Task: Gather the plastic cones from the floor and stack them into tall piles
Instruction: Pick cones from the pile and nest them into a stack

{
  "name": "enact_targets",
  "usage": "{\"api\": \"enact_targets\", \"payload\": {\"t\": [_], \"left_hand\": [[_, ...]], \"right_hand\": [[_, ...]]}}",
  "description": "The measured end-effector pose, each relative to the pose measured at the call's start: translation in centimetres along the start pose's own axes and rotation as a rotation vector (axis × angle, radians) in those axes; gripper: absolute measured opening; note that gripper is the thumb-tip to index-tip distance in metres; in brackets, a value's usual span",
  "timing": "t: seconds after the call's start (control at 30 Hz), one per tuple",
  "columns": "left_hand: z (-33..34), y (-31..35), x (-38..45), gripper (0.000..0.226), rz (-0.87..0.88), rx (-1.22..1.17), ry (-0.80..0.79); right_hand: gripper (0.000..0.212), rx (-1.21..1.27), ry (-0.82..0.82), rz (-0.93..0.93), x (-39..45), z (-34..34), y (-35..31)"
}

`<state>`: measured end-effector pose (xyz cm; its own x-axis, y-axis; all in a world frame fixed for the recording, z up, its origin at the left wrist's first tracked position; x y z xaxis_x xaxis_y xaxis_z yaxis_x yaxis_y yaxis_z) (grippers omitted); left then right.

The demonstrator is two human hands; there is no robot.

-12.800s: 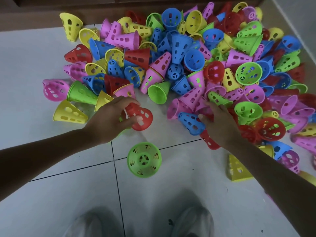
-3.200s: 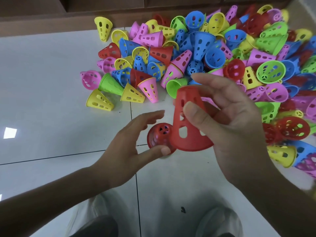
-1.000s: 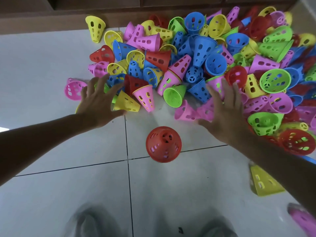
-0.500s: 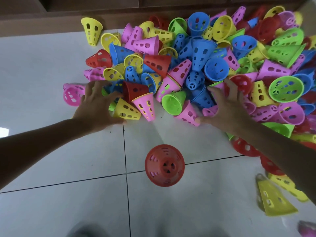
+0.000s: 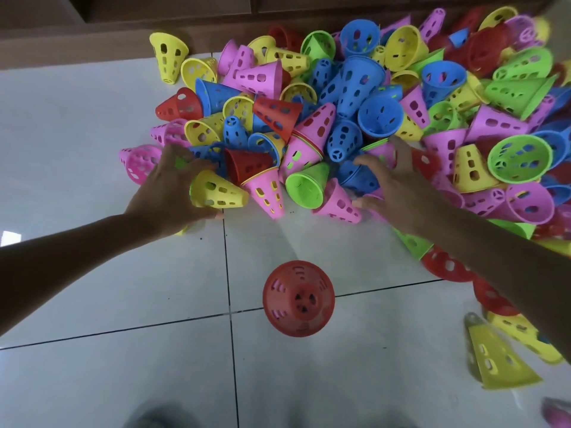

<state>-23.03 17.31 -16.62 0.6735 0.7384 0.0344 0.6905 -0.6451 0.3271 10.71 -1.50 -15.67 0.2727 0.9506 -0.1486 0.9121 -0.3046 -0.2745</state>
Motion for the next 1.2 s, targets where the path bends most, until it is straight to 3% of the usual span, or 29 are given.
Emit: {"api": "enact_targets", "payload": {"t": [0.33,0.73,0.97,1.2], "left_hand": [[0.8,0.4,-0.2,0.085,-0.094,-0.15,0.009],[0.5,0.6,-0.1,0.085,-0.121,-0.18,-0.026],[-0.6,1.5,-0.8,0.077,-0.147,-0.199,0.004],[-2.9,4.1,-2.1,0.071,-0.331,-0.534,0.0]], "right_hand": [[0.059,-0.018,0.083,-0.03,-0.4,0.6,0.9],[0.058,-0.104,-0.135,-0.099,0.8,-1.5,0.4],[0.049,-0.08,-0.083,-0.01,0.8,-2.9,0.5],[0.04,0.07,-0.034,0.044,-0.1,-3.2,1.2]]}}
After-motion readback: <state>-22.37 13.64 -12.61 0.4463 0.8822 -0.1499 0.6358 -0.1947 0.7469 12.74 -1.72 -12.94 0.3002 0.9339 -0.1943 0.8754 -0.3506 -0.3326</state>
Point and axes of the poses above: each hand's wrist, its own x-axis towards the middle knuckle, its own z-axis out of the palm, y = z × x, the point moved 1 cm from there along x, towards the middle knuckle, and after that the axes turned 3 degrees about y, right-handed, at the moved point
